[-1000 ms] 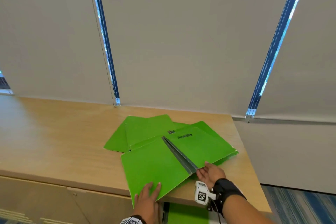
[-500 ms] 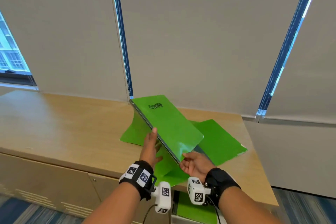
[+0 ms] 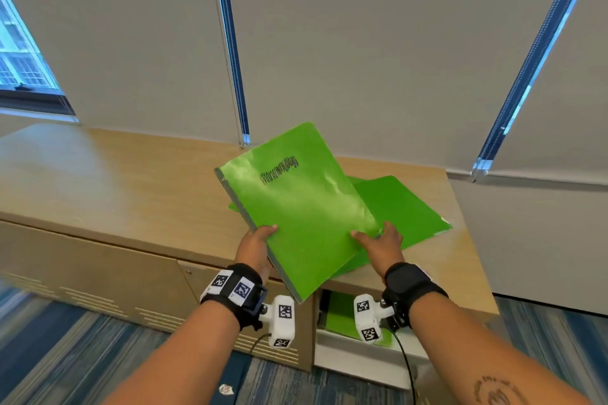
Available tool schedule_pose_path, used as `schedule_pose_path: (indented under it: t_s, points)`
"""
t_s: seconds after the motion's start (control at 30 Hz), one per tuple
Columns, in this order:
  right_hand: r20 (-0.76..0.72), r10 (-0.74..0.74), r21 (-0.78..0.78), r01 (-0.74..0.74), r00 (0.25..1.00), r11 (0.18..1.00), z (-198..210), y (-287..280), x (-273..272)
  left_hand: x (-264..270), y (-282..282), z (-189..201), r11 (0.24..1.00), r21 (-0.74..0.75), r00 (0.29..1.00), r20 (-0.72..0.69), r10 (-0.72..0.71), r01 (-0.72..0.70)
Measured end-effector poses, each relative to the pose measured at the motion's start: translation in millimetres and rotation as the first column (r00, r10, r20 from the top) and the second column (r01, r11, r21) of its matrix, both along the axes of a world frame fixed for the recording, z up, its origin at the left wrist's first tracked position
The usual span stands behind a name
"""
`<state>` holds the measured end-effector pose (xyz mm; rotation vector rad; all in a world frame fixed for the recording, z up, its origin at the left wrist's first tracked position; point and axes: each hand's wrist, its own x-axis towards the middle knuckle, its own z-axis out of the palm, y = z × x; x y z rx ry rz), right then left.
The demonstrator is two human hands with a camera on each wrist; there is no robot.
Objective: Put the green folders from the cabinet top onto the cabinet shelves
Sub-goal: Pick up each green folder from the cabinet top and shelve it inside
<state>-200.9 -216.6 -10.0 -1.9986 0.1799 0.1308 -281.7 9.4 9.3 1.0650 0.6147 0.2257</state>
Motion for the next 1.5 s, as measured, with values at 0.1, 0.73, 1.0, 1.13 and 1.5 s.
schedule_pose_path:
  t_s: [0.1, 0.73, 1.0, 1.13, 1.5]
  points:
    - [0.104, 0.126, -0.042, -0.122, 0.987, 0.992, -5.7, -19.7, -3.5, -11.9, -0.7, -21.2, 1.0, 0.015, 0.998, -0.053, -0.018, 0.019]
    - [-0.523, 0.167, -0.154, -0.286, 0.836, 0.946, -265.6, -70.3, -116.8, -99.9, -36.7, -289.6, 0.841, 0.255, 0.761, -0.599, -0.249, 0.476]
    - [-0.659, 0.088, -0.142, -0.239, 0.747, 0.96, -409.8, -92.7, -145.7, -113.9, -59.9, -435.7, 0.725, 0.2, 0.579, -0.75, -0.319, 0.658]
    - [-0.699, 0.03, -0.157, -0.194, 0.715, 0.968, -482.6, -104.3, -139.5, -92.5, -76.3, -518.5, 0.695, 0.167, 0.525, -0.78, -0.34, 0.699]
    - [-0.684, 0.002, -0.131, -0.126, 0.73, 0.983, -713.1, -167.4, -78.4, -15.0, -91.6, -690.7, 0.714, 0.102, 0.583, -0.661, -0.472, 0.693]
